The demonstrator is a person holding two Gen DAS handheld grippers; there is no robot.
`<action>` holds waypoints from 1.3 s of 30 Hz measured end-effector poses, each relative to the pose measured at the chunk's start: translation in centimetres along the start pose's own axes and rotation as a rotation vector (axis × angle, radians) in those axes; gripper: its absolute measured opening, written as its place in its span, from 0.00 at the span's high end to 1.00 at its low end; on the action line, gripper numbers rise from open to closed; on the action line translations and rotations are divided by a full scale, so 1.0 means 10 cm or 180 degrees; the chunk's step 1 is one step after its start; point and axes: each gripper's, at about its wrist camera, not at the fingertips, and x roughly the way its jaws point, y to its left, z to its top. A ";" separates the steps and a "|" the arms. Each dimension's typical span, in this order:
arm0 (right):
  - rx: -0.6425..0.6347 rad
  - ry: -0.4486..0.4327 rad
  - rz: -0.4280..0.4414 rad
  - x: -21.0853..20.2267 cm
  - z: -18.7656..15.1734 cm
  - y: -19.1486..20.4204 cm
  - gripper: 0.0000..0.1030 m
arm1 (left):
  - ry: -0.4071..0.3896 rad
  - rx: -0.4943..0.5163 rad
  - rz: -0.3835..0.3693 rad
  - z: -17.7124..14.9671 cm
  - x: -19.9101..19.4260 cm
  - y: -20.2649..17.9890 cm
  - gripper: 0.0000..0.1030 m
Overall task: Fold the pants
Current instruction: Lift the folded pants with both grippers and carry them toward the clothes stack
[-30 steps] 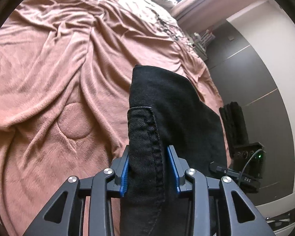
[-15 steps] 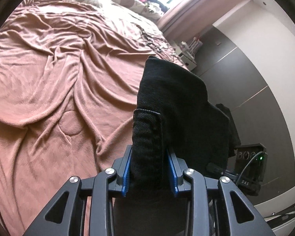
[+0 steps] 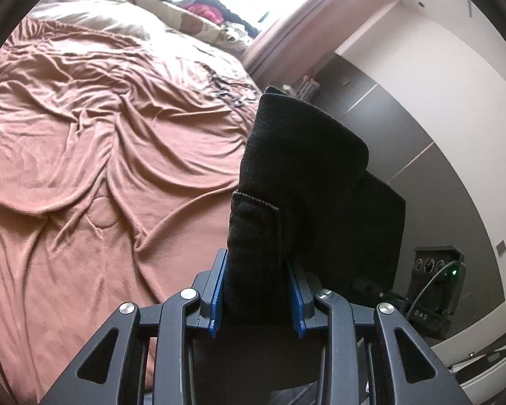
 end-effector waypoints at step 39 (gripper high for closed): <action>-0.0361 -0.0753 -0.0705 -2.05 -0.29 -0.06 0.78 | 0.0046 0.0755 -0.0613 -0.05 0.61 -2.09 0.67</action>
